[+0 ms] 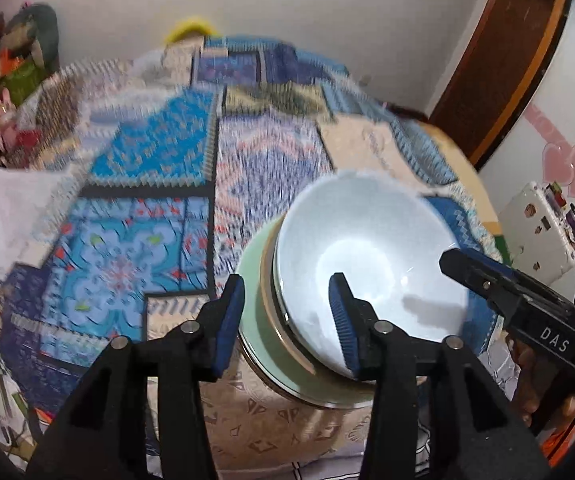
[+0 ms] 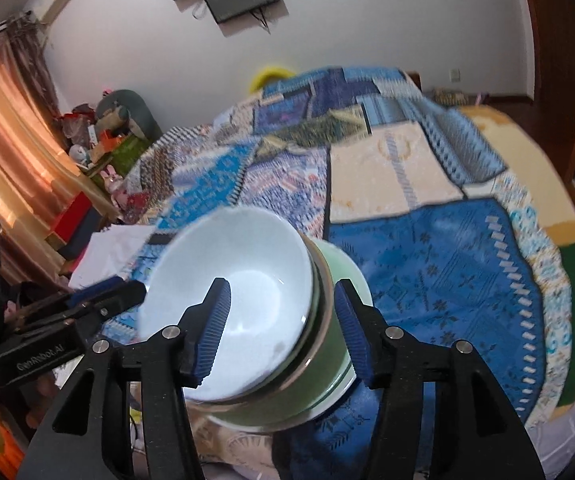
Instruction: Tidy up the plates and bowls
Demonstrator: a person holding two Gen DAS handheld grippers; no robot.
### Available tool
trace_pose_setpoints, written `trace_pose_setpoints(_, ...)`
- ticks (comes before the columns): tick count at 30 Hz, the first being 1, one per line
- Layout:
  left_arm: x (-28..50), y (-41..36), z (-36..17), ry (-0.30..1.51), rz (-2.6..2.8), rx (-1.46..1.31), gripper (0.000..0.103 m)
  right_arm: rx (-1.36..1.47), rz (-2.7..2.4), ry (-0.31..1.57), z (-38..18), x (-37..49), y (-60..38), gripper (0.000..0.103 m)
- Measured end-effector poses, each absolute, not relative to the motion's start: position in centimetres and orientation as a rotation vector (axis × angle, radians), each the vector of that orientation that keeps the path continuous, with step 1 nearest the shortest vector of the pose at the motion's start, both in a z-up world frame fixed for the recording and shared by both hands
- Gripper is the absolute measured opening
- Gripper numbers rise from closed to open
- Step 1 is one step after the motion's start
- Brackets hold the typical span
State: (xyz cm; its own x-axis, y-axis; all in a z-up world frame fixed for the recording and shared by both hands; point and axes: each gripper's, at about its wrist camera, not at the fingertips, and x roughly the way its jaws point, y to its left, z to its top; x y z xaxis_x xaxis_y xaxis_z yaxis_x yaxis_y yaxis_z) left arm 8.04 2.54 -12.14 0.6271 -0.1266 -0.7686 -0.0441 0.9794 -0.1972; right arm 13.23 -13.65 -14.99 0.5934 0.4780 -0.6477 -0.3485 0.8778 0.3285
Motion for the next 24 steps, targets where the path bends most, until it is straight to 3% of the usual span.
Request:
trace_pose_setpoints(3, 6.4, 2.2, -9.4, 0.789, -0.043, -0.181, 0.054, 0.160, 0.502, 0.738, -13.0, 12.0, -13.7, 0.053)
trace_pose_setpoints(12, 1.5, 1.8, -2.4, 0.533, -0.049, -0.180, 0.071, 0.093, 0.521, 0.491, -6.9, 7.1, -13.9, 0.077)
trace_pose_setpoints(20, -2.6, 1.2, 0.7, 0.341, -0.013, -0.123, 0.098, 0.059, 0.528, 0.350, -4.2, 4.2, -14.0, 0.094)
trace_pose_setpoints(24, -4.0, 1.1, 1.4, 0.284, -0.005, -0.110, 0.102, 0.051, 0.525, 0.295, -3.7, 3.4, -13.8, 0.103)
